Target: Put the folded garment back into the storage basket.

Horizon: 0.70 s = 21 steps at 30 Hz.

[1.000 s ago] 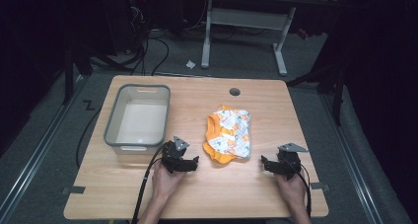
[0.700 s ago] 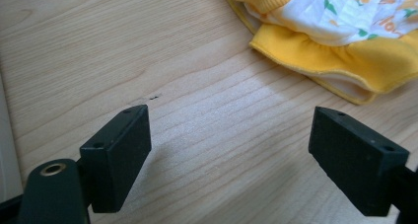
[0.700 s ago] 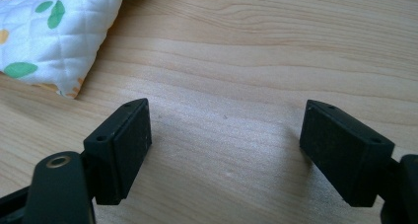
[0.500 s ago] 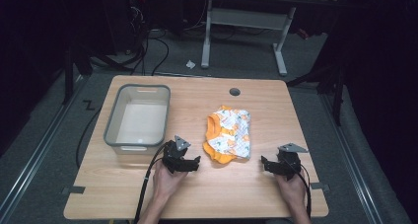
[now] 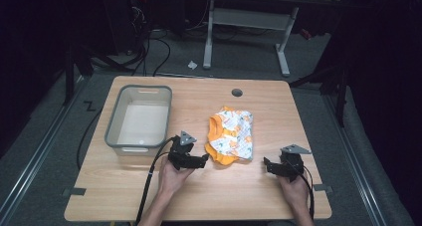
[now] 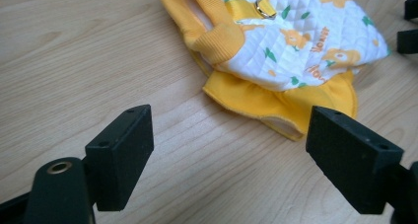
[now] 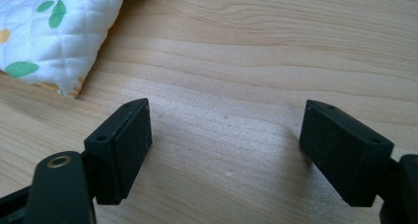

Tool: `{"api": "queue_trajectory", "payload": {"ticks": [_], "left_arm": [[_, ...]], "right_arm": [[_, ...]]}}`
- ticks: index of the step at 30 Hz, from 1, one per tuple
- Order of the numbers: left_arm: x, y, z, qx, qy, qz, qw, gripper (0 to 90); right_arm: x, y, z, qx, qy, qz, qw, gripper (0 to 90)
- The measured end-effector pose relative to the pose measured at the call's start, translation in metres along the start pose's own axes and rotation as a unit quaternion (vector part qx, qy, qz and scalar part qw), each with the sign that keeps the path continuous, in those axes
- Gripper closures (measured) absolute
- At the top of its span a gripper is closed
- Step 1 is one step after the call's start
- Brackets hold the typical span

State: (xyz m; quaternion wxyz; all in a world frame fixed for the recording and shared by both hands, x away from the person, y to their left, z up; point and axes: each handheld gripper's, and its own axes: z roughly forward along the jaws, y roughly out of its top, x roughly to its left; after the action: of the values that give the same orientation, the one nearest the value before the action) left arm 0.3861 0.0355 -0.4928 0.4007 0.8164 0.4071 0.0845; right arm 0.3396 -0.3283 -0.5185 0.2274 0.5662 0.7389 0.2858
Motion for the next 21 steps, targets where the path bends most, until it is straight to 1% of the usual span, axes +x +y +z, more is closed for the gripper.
{"api": "queue_trajectory", "payload": {"ticks": [2,5,8,13,14,17,19,20,21], "left_arm": [[0.001,0.003,0.001,0.003,0.004,0.002,1.0000,18.2],[0.003,0.010,0.000,0.002,0.000,-0.001,1.0000,17.6],[0.003,0.018,0.000,0.005,0.000,0.002,1.0000,16.4],[0.003,0.030,-0.001,0.003,-0.002,0.005,1.0000,15.5],[0.003,0.032,0.000,-0.001,-0.004,0.002,1.0000,15.4],[0.005,0.037,0.003,0.004,-0.005,-0.001,1.0000,14.9],[0.005,0.040,0.005,0.008,-0.003,0.000,1.0000,13.5],[0.005,0.042,0.006,0.003,-0.003,0.000,1.0000,13.2],[0.005,0.044,0.007,0.005,-0.004,-0.001,1.0000,13.4]], "right_arm": [[0.000,0.000,0.000,0.000,0.000,0.000,1.0000,20.3],[0.000,0.000,0.000,0.000,0.000,0.000,1.0000,20.4],[0.000,0.000,0.000,0.000,0.000,0.000,1.0000,20.4],[0.000,0.000,0.000,-0.001,0.001,0.000,1.0000,20.5],[0.000,0.000,0.000,-0.001,0.001,0.000,1.0000,20.5],[0.000,0.000,0.000,-0.001,0.001,0.000,1.0000,20.5],[0.000,0.000,0.000,-0.001,0.001,0.000,1.0000,20.5],[0.000,0.000,0.000,0.000,0.001,0.000,1.0000,20.5],[0.000,0.000,0.000,0.000,0.001,0.000,1.0000,20.5]]}}
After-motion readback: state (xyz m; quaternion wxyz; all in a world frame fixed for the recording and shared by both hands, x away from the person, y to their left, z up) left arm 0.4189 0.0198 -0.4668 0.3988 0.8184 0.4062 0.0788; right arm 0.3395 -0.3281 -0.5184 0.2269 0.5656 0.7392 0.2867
